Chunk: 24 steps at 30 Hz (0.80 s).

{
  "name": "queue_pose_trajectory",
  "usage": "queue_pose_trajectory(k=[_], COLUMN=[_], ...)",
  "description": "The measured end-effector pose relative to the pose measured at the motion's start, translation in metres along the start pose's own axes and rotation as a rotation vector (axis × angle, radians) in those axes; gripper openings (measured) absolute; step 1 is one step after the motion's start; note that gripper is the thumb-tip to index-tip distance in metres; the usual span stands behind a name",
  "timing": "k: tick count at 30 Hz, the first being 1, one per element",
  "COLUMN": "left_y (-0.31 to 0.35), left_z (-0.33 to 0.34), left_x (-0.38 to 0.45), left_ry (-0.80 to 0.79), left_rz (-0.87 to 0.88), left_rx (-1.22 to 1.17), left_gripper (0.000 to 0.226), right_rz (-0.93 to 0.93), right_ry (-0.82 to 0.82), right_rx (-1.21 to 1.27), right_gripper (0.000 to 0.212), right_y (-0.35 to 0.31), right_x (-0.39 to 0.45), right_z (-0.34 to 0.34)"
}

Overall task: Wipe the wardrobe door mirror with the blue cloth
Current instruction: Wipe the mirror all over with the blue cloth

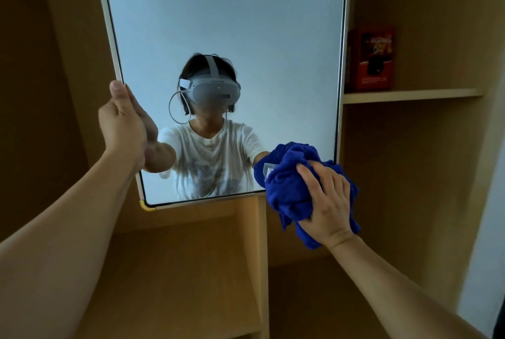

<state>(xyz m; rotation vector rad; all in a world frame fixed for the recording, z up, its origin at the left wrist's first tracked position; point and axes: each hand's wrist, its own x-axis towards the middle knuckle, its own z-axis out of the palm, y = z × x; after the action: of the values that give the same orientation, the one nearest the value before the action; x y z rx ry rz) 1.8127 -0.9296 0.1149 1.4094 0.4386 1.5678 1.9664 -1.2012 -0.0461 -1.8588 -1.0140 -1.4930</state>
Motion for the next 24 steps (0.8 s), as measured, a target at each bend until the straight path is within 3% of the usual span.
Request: queue_pose_trajectory(k=[5, 11, 16, 24], left_y=[-0.006, -0.005, -0.004, -0.008], left_z=[0.0, -0.002, -0.001, -0.001], left_x=[0.004, 0.003, 0.001, 0.006], left_ry=[0.027, -0.003, -0.001, 0.008], left_rz=[-0.001, 0.003, 0.008, 0.013], left_rx=[0.001, 0.061, 0.076, 0.072], left_gripper=[0.047, 0.045, 0.046, 0.05], right_rz=[0.144, 0.495, 0.629, 0.776], right_ry=[0.034, 0.177, 0.278, 0.251], right_rx=[0.005, 0.217, 0.368, 0.554], right_gripper=[0.07, 0.075, 0.069, 0.062], right_y=[-0.005, -0.014, -0.006, -0.007], right_x=[-0.002, 0.011, 0.038, 0.03], right_z=[0.001, 0.002, -0.005, -0.015])
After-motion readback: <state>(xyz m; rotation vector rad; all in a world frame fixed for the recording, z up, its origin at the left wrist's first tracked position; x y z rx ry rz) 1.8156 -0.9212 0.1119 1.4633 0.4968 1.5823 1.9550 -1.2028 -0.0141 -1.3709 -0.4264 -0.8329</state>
